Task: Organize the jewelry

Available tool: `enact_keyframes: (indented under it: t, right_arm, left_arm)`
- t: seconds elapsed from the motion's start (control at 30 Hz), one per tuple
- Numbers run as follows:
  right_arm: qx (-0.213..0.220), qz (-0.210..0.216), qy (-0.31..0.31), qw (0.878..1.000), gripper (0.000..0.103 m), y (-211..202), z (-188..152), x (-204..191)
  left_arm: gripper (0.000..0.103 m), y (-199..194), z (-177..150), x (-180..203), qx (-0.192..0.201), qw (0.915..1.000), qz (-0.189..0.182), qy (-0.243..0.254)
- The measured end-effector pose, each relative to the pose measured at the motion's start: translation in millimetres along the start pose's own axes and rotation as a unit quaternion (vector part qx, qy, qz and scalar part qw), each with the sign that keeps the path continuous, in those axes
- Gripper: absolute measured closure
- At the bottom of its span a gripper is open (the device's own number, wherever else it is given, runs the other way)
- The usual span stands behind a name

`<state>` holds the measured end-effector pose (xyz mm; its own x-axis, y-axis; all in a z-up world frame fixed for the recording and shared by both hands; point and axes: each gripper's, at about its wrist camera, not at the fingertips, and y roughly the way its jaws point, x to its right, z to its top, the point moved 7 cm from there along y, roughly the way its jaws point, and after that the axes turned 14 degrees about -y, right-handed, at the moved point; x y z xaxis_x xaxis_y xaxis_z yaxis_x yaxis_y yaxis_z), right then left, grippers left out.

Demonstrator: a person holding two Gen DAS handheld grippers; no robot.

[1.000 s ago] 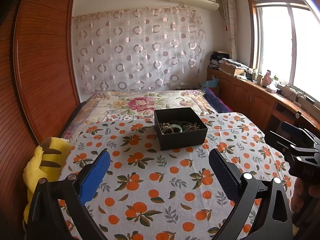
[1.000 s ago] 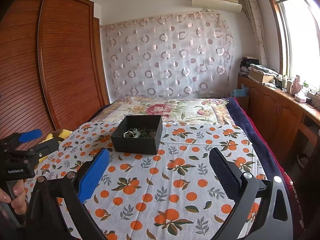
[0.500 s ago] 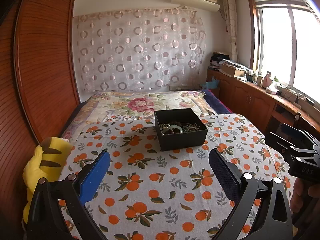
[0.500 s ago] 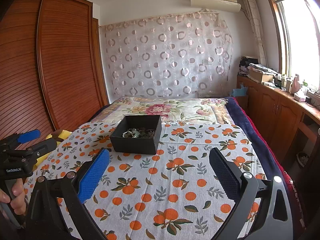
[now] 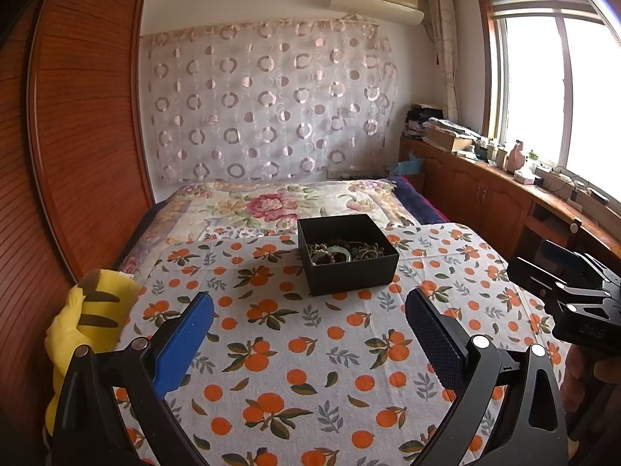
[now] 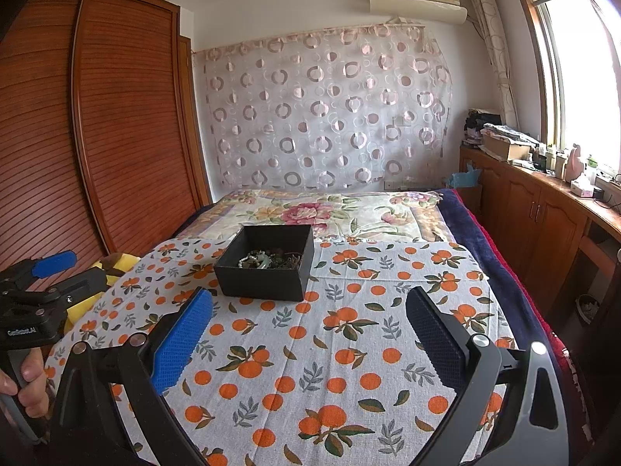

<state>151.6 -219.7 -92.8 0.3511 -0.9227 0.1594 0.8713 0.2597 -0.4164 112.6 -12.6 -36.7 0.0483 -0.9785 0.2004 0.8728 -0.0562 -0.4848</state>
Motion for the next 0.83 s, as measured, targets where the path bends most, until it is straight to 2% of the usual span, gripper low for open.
enact_keyframes:
  t: [0.83]
  right_arm:
    - [0.001,0.0,0.002,1.0,0.002,0.2,-1.5,0.3]
  left_arm:
    - [0.008,-2.6,0.4,2.2,0.001,1.0,-0.002,0.001]
